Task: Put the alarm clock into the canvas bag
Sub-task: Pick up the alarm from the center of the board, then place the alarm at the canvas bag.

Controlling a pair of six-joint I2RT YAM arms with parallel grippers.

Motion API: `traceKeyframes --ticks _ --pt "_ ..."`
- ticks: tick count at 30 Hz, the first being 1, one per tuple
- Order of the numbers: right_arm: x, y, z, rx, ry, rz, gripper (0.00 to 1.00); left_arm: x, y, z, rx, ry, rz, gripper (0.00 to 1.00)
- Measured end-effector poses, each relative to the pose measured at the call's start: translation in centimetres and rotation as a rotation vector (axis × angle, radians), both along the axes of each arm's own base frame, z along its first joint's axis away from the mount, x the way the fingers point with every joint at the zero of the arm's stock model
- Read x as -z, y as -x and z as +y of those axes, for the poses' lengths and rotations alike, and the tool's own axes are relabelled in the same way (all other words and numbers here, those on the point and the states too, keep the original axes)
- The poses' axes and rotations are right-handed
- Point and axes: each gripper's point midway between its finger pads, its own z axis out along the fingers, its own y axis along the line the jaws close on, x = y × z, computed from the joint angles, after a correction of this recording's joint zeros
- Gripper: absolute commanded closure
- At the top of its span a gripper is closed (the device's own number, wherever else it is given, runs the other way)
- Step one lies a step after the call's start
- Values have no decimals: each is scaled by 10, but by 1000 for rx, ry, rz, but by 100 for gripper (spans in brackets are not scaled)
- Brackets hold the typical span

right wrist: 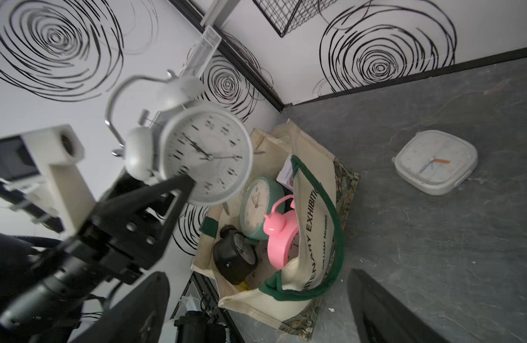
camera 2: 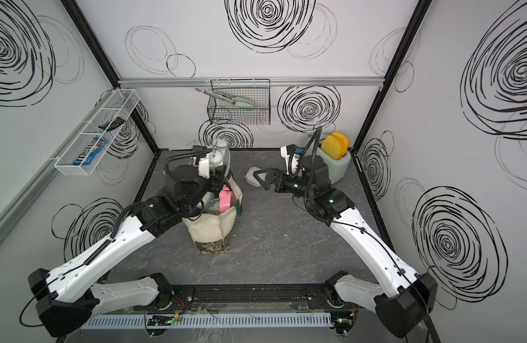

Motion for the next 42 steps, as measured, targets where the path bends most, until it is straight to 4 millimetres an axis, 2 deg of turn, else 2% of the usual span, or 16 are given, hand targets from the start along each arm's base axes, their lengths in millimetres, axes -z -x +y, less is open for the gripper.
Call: traceKeyframes --ticks 2,4,6,8,14,17,21,24,27,30,34,42 --pt "29 -7 19 -33 86 3 1 -3 0 31 -53 -9 30 81" --pt "56 -14 34 -59 163 6 3 0 -1 52 -86 -39 66 81" --pt "76 -20 47 -86 226 6 5 10 -4 58 -82 -80 104 82" --pt "87 -28 57 -105 267 -3 7 28 -9 60 -63 -140 157 82" --pt "91 -45 71 -135 311 -57 21 81 -35 63 8 -261 316 79" --pt "89 -49 76 -152 317 -75 30 97 -47 65 42 -311 371 79" --pt "92 -50 82 -178 327 -84 39 99 -54 62 103 -394 362 79" --pt "99 -47 89 -211 345 -80 53 99 -53 60 162 -484 338 79" --pt "107 -44 95 -240 364 -71 62 100 -52 58 223 -571 319 79" --pt "114 -40 97 -257 377 -56 76 101 -52 61 260 -643 307 78" --pt "115 -39 99 -271 380 -58 99 105 -55 69 273 -707 312 78" --pt "116 -37 102 -281 381 -52 100 127 -74 76 306 -812 384 76"
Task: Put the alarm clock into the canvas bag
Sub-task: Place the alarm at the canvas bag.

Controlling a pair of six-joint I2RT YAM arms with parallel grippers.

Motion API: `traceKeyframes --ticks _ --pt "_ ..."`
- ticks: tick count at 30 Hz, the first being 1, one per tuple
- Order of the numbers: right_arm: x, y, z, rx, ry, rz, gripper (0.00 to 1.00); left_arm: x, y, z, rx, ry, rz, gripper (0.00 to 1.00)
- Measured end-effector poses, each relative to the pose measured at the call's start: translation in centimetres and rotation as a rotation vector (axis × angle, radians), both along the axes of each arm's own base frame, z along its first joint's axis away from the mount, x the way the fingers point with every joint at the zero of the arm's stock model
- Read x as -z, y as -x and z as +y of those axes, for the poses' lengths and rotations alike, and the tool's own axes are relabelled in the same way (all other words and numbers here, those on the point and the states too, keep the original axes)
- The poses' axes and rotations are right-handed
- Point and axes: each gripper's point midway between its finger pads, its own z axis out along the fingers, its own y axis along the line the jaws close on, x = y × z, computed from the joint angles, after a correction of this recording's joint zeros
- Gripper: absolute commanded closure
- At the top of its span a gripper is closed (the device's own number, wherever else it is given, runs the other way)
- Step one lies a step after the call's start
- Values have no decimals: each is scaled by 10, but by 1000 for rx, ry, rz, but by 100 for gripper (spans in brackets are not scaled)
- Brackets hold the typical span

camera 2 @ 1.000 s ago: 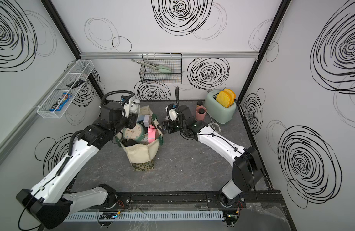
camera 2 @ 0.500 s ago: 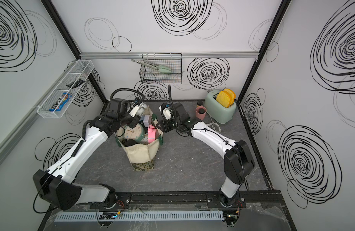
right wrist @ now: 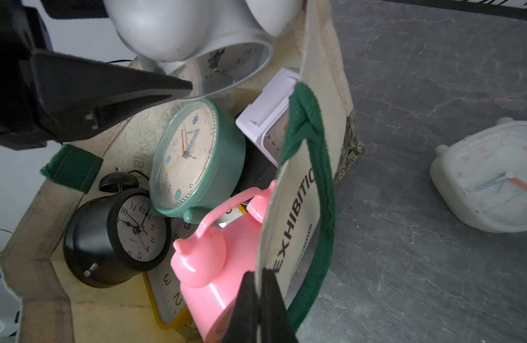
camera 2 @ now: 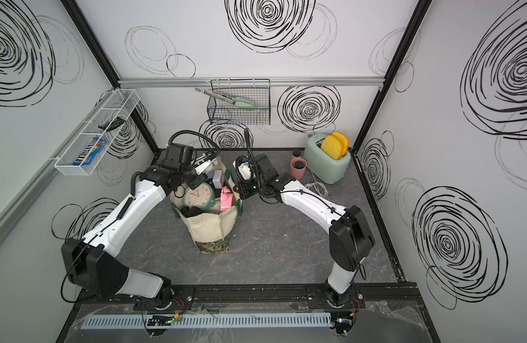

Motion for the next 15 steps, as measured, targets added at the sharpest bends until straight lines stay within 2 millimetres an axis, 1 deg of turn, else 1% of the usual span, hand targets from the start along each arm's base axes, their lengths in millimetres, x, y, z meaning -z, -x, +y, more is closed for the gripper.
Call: traceKeyframes --ticks 5,6,8,9,10,14,15 --pt "-1 0 1 -4 1 -3 100 10 2 5 16 -38 37 74" --pt "-2 1 2 -5 1 -4 100 14 3 6 18 -44 46 74" --pt "-2 2 3 -8 1 -2 100 31 10 9 18 -52 86 74" --pt "-2 2 3 -10 0 -2 100 40 13 11 15 -64 106 73" --pt "-3 2 3 -11 0 0 100 44 14 12 11 -69 109 72" --pt "-4 3 3 -14 -3 1 100 42 18 13 9 -54 89 67" --pt "-4 3 4 -15 -4 1 100 42 18 13 6 -51 89 64"
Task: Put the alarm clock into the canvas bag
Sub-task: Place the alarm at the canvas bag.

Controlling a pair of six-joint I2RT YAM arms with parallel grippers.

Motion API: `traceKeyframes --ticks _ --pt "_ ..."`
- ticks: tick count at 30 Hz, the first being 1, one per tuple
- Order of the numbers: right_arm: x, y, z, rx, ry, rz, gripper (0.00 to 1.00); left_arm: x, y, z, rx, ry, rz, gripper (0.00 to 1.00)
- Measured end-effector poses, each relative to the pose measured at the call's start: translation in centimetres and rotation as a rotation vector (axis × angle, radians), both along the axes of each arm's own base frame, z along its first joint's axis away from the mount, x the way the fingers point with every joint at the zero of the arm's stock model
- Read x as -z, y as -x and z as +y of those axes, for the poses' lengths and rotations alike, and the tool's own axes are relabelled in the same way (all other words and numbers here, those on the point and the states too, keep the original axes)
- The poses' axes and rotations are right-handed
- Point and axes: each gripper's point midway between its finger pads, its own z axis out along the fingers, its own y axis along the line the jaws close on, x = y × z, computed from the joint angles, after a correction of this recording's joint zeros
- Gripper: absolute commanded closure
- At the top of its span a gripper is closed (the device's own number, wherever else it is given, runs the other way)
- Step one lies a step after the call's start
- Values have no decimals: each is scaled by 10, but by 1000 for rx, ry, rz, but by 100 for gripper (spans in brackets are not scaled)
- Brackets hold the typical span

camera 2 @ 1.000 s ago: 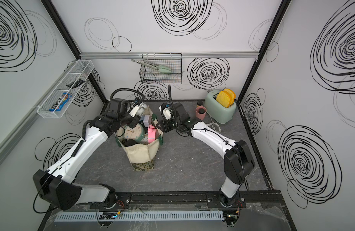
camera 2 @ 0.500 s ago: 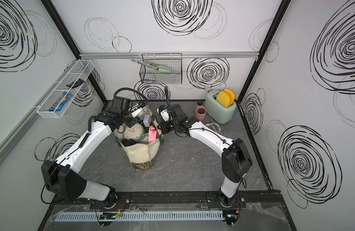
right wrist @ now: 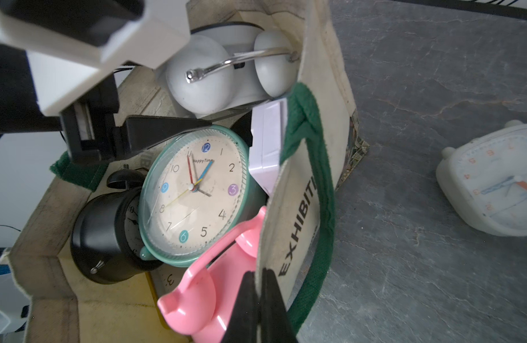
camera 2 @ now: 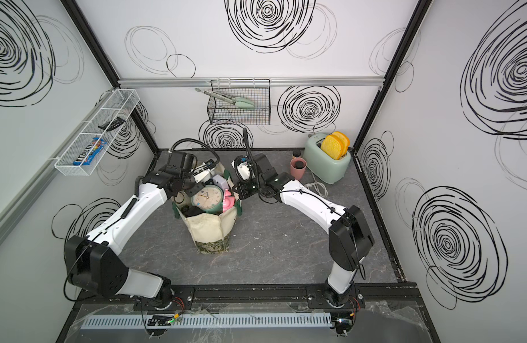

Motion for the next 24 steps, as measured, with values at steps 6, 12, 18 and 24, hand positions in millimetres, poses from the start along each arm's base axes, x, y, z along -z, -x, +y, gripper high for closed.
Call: traceKeyframes --ticks 6,12,18,24 --pt "0 0 0 1 -1 2 100 -7 -9 -1 -74 41 12 4" --pt "1 -1 -1 8 -5 5 100 -43 -8 -14 -139 139 -97 4" --pt "3 -2 -6 24 -9 12 100 -135 23 -4 -327 358 -403 4" --pt "3 -4 -9 41 -16 10 83 -162 70 65 -650 704 -540 4"
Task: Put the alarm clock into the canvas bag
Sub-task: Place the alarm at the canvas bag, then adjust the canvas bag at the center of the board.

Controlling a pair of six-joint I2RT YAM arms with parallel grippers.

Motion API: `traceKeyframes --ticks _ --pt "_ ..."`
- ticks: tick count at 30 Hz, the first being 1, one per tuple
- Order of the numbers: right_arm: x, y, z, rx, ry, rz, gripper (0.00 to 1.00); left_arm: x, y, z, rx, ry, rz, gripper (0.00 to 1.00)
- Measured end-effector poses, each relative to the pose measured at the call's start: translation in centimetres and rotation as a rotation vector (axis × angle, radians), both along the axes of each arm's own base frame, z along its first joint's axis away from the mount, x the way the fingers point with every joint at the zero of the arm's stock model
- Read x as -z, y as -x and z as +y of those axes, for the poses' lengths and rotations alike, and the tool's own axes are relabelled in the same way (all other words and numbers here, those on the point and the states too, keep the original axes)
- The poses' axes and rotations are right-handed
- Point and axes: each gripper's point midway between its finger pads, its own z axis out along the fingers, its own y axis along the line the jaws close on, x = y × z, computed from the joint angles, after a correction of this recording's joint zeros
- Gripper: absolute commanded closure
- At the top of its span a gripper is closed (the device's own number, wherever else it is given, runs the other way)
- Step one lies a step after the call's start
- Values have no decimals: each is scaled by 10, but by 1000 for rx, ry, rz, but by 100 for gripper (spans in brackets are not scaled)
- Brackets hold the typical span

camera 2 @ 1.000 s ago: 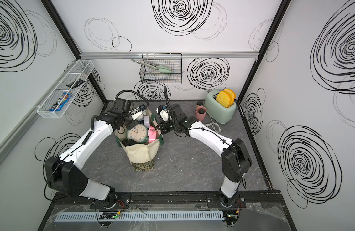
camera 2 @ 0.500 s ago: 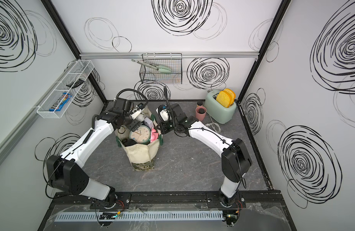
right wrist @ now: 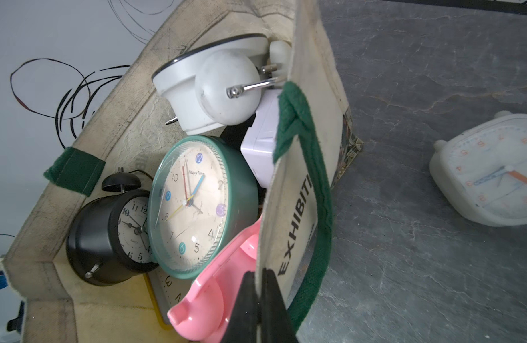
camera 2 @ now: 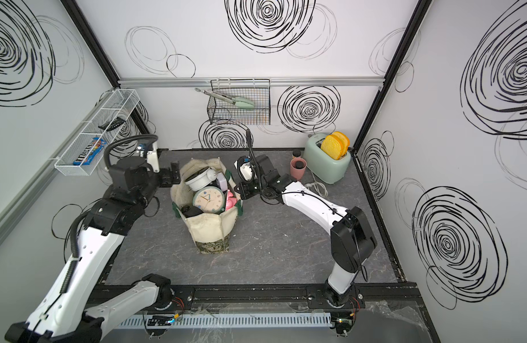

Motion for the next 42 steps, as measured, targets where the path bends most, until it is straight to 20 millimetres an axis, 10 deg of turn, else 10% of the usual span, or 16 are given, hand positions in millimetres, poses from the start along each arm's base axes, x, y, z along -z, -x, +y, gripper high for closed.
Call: traceKeyframes --ticks 7,14,21,25,35,42 --pt "-1 -1 -3 14 4 -2 60 96 15 -2 -41 217 245 3" --pt "2 -1 -4 26 21 -1 61 158 32 1 -86 286 403 17" --pt "7 0 5 15 38 11 94 170 21 -4 -66 364 394 55" --pt "0 3 16 -24 16 23 100 167 15 -19 2 433 388 100" --pt "-31 18 26 -11 80 -10 100 139 32 -76 137 364 492 100" --pt "-29 12 -2 50 67 17 100 126 46 -37 5 377 470 100"
